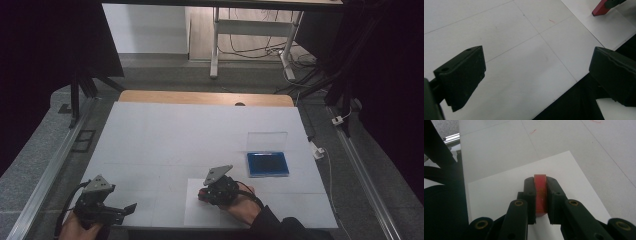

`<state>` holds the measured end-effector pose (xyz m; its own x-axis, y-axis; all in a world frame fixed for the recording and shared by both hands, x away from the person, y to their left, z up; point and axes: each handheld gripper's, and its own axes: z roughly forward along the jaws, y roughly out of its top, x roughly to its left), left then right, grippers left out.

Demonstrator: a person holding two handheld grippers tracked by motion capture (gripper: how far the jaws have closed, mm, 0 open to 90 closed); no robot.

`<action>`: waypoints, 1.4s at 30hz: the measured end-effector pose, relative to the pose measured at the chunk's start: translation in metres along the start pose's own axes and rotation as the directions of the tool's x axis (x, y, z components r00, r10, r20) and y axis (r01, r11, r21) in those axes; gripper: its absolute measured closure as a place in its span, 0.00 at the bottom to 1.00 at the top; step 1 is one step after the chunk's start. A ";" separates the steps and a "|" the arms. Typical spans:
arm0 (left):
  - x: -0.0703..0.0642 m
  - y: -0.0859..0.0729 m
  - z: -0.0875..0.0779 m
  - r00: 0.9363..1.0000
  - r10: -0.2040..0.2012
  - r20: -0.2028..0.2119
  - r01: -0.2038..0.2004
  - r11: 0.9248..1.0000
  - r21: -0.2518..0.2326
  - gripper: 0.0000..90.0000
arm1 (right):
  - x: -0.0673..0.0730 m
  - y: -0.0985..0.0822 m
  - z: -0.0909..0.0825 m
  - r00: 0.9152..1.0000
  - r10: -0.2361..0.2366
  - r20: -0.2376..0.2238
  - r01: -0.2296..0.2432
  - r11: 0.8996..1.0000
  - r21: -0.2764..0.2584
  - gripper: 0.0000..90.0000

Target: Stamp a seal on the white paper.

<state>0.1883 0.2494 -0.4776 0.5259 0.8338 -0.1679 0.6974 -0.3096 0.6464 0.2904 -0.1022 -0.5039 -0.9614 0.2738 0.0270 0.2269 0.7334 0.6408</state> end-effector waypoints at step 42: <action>-0.001 0.000 0.000 1.000 0.010 0.001 -0.010 1.000 -0.003 0.02 | -0.026 -0.007 -0.060 0.989 0.136 0.060 -0.126 0.982 -0.143 0.88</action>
<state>0.1877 0.2489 -0.4774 0.5334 0.8302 -0.1621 0.6904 -0.3166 0.6504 0.3045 -0.1519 -0.4630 -0.9106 0.4076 0.0681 0.3218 0.5961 0.7356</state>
